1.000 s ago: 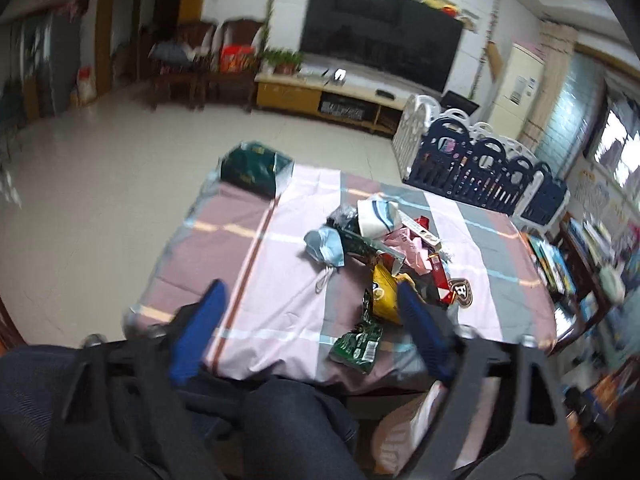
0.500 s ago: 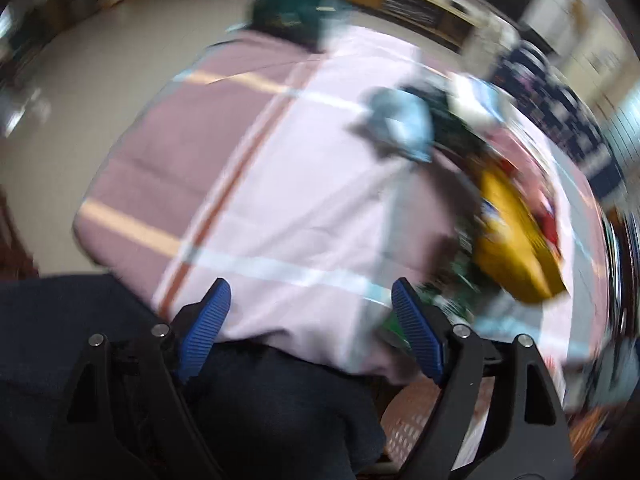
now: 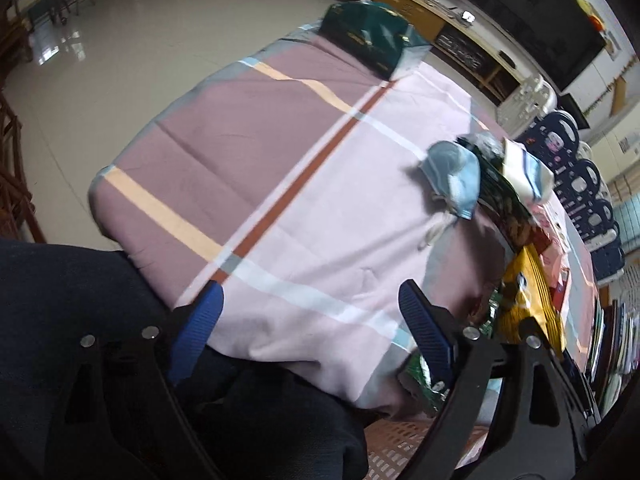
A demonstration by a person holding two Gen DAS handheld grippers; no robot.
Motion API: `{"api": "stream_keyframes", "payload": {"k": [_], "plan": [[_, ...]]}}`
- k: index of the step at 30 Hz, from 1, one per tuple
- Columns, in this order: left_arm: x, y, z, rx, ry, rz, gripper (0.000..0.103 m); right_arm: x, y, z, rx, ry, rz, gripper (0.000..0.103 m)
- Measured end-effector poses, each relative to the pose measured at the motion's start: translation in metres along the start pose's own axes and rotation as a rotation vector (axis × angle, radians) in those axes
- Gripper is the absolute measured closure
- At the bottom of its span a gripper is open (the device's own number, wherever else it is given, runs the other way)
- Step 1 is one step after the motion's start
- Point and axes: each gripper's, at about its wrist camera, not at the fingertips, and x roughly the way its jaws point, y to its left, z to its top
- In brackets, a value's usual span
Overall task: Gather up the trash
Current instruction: 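Grasp the yellow chip bag with the right gripper while the left grasps the green wrapper, then carry both wrappers over the wastebasket and open both grippers to drop them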
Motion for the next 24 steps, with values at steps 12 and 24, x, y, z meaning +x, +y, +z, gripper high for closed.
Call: {"api": "stream_keyframes", "payload": {"k": [12,24], "plan": [[0.022,-0.092,-0.037,0.409,0.089,-0.197,0.014,-0.054,-0.062,-0.018,0.248,-0.124,0.138,0.089],[0.053,-0.131,-0.067,0.617,0.106,-0.186,0.047,-0.082,-0.096,-0.039,0.343,-0.168,0.116,0.089]]}}
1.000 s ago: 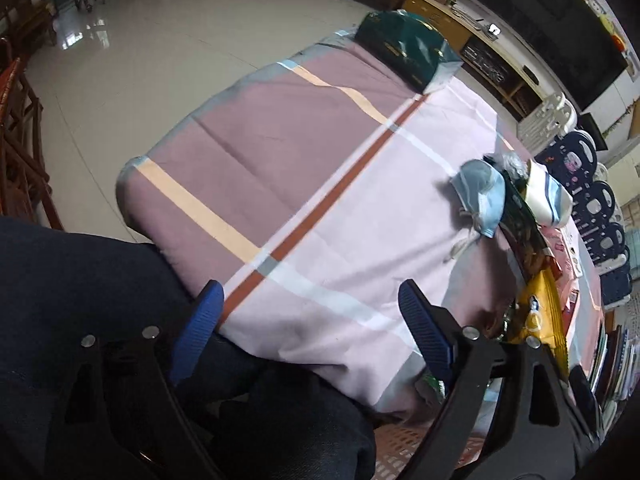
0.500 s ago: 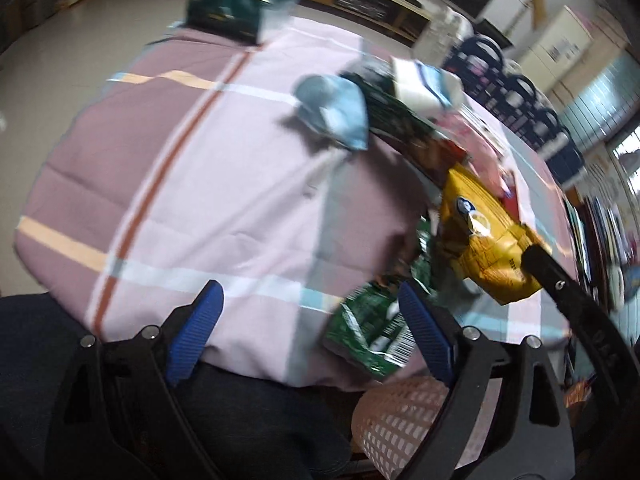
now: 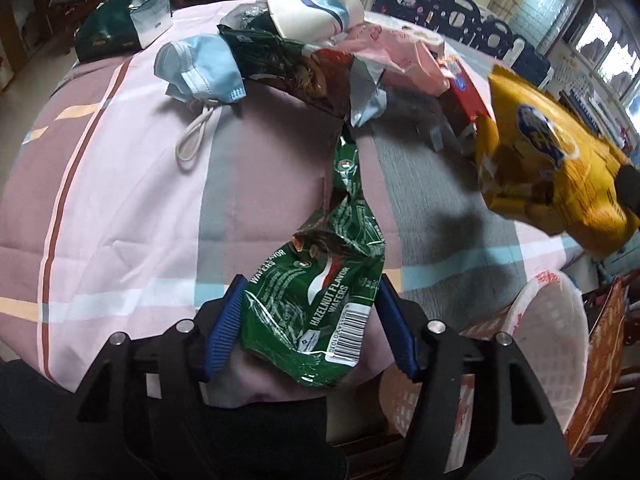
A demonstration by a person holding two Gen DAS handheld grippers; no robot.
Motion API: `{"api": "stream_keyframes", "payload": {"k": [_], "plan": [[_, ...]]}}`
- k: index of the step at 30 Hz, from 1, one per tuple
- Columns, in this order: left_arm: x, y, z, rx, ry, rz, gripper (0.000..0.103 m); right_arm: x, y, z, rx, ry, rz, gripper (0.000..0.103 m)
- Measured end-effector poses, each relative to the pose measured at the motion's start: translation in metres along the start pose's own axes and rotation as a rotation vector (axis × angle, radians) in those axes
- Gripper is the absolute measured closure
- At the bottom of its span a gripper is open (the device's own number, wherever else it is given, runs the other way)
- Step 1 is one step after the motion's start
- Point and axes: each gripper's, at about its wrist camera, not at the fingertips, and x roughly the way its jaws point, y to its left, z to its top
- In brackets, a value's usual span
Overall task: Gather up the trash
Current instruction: 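Carry both wrappers over the wastebasket and open both grippers to drop them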
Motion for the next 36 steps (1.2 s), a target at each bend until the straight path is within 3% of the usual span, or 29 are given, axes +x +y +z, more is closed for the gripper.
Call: {"api": "stream_keyframes", "payload": {"k": [3,7,11,15,19,25,28,29,30,32,33,35,36], "plan": [[-0.003,0.003,0.003,-0.032,-0.027,-0.030,0.066,-0.009,-0.004,0.003,0.024,-0.018,0.019,0.089],[-0.015,0.011,0.008,-0.051,-0.083,-0.016,0.070,-0.028,-0.009,0.012,0.062,-0.057,0.049,0.089],[-0.032,0.018,0.012,-0.089,-0.128,-0.055,0.071,-0.057,-0.013,0.023,0.084,-0.103,0.076,0.089],[-0.059,0.010,0.005,-0.076,-0.170,-0.159,0.071,-0.102,-0.016,0.025,0.045,-0.174,0.037,0.089],[-0.082,-0.013,-0.002,0.023,-0.180,-0.326,0.071,-0.144,-0.030,0.009,-0.008,-0.189,-0.059,0.089],[-0.106,-0.073,-0.029,0.220,-0.143,-0.529,0.071,-0.143,-0.072,-0.035,0.012,-0.027,-0.193,0.089],[-0.111,-0.105,-0.050,0.327,-0.116,-0.572,0.071,-0.118,-0.099,-0.059,0.089,0.140,-0.288,0.075],[-0.110,-0.114,-0.056,0.358,-0.099,-0.588,0.071,-0.116,-0.110,-0.066,0.144,0.166,-0.295,0.061],[-0.108,-0.124,-0.063,0.390,-0.076,-0.613,0.069,-0.117,-0.121,-0.070,0.211,0.178,-0.291,0.054],[-0.103,-0.139,-0.076,0.439,-0.036,-0.653,0.063,-0.124,-0.138,-0.073,0.328,0.162,-0.263,0.048],[-0.100,-0.146,-0.082,0.463,-0.016,-0.667,0.046,-0.129,-0.142,-0.069,0.347,0.142,-0.262,0.045],[-0.095,-0.151,-0.089,0.488,0.011,-0.675,0.023,-0.143,-0.139,-0.063,0.331,0.080,-0.305,0.037],[-0.094,-0.154,-0.091,0.496,0.018,-0.668,0.017,-0.146,-0.136,-0.056,0.322,0.058,-0.319,0.032]]}}
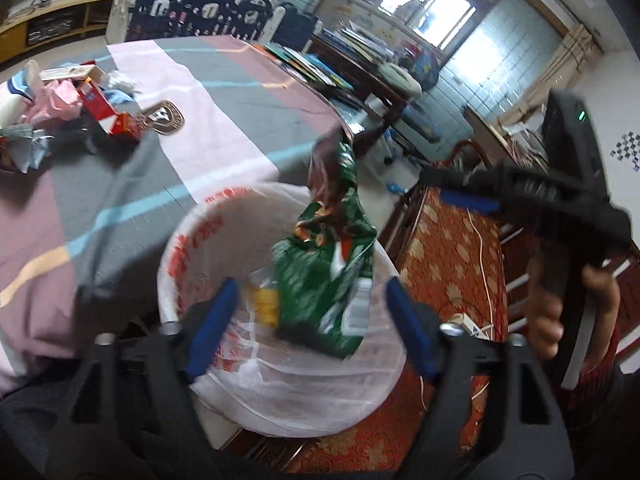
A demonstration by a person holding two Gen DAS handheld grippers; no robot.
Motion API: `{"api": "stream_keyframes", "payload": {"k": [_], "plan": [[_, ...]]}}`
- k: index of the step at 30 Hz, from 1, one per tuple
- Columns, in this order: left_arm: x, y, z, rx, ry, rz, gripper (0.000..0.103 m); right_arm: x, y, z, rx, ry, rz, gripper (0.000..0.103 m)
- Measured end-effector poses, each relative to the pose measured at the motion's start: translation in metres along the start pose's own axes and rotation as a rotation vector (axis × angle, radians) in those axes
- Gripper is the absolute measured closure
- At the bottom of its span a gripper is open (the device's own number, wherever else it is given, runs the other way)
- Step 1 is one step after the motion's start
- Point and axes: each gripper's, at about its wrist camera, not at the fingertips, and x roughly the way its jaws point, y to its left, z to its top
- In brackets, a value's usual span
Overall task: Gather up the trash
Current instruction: 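Carry both wrappers over the wastebasket and open both grippers to drop them, then reach the right gripper to the trash pile and grasp the green snack bag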
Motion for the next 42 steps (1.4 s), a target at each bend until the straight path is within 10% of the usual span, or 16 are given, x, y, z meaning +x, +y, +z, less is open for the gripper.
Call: {"api": "stream_keyframes", "payload": {"k": [11,20,29,42], "plan": [[-0.036,0.057,0.006,-0.227,-0.150,0.359,0.013,-0.059,0.035,0.000,-0.077,-0.417,-0.029,0.003],[-0.112,0.110,0.008,-0.369,-0.239,0.844,0.010,-0.036,0.090,-0.014,-0.206,-0.354,-0.038,0.003],[-0.197,0.151,-0.009,-0.581,-0.351,0.972,0.007,-0.025,0.160,-0.021,-0.216,-0.224,0.027,0.003],[-0.222,0.168,-0.035,-0.790,-0.392,0.984,0.007,0.033,0.238,-0.036,-0.257,-0.105,0.033,0.003]]}}
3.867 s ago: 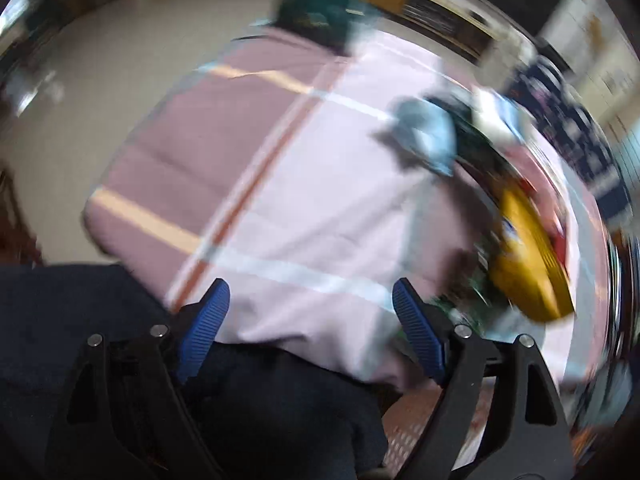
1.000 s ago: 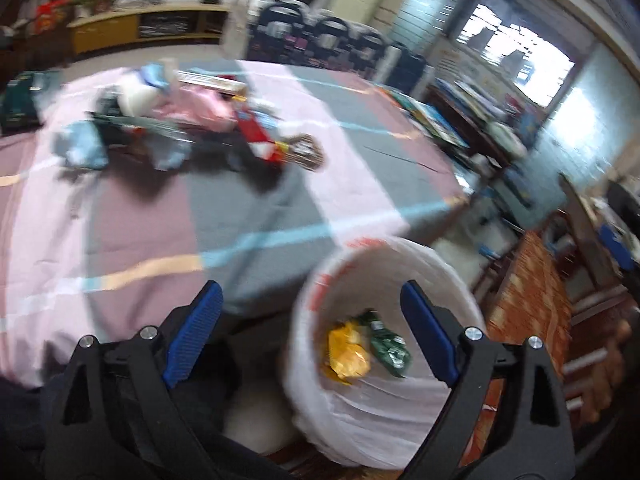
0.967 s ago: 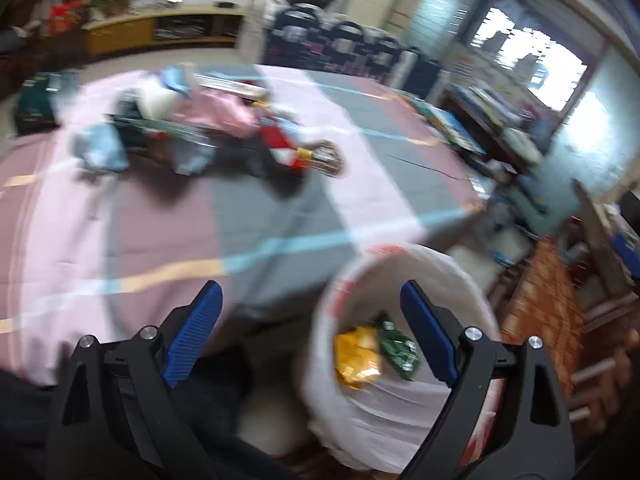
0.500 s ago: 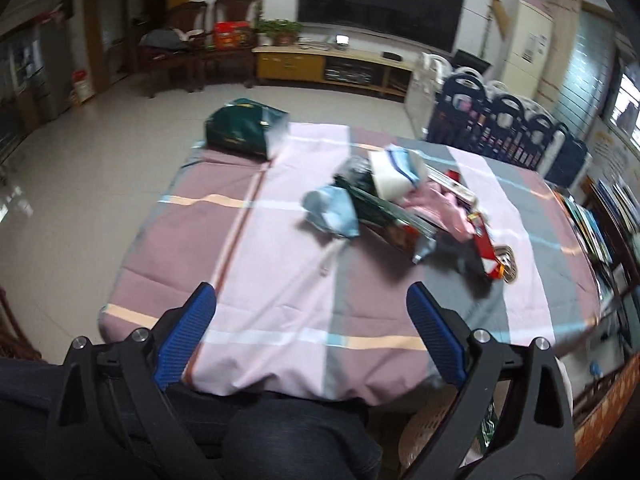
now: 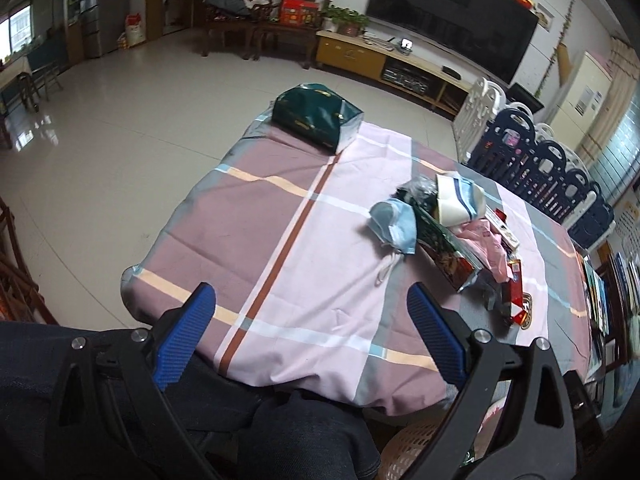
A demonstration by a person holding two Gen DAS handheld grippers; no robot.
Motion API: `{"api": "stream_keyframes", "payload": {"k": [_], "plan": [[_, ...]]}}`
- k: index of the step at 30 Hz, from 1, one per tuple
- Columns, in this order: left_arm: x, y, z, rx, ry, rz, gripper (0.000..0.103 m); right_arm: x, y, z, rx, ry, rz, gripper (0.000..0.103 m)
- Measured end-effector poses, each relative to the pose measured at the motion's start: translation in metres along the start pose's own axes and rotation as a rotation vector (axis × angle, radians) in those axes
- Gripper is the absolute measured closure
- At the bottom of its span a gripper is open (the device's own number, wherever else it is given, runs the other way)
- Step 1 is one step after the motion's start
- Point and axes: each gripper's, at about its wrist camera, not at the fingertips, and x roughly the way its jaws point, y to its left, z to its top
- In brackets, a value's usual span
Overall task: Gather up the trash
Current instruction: 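Reach the right gripper to the trash pile and grasp the green snack bag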
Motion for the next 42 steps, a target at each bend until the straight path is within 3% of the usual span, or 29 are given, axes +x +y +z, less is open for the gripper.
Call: {"api": "stream_keyframes", "payload": {"k": [10,13,17,19,21,23,30,33,37,40,42], "plan": [[0.019,0.003,-0.002,-0.024,0.031,0.059,0.007,0.019,-0.001,0.002,0.006,0.018,-0.008,0.004],[0.029,0.007,0.000,-0.038,0.034,0.076,0.007,0.027,-0.006,0.004,0.006,0.027,-0.010,0.009],[0.042,0.018,0.003,-0.089,0.040,0.119,0.007,0.038,-0.010,0.007,0.006,0.031,0.005,0.019],[0.048,0.024,0.004,-0.114,0.051,0.129,0.007,0.045,-0.010,0.009,-0.004,0.034,0.009,0.028],[0.054,0.028,0.004,-0.131,0.056,0.137,0.007,0.052,-0.008,0.011,-0.024,0.036,0.015,0.044],[0.058,0.031,0.004,-0.152,0.057,0.147,0.007,0.064,-0.003,0.015,-0.055,0.042,0.023,0.049],[0.074,0.049,0.006,-0.215,0.065,0.158,0.007,0.111,0.016,0.045,-0.048,0.074,0.082,0.047],[0.076,0.065,0.008,-0.291,0.036,0.192,0.007,0.133,0.025,0.059,-0.051,0.099,0.086,0.039],[0.082,0.068,0.009,-0.318,0.045,0.204,0.007,0.150,0.045,0.073,-0.103,0.095,0.113,0.037],[0.089,0.061,0.007,-0.289,0.057,0.208,0.007,0.156,0.069,0.074,-0.184,0.089,0.152,0.030],[0.091,0.059,0.006,-0.280,0.063,0.219,0.007,0.165,0.091,0.071,-0.277,0.102,0.165,0.019]]}}
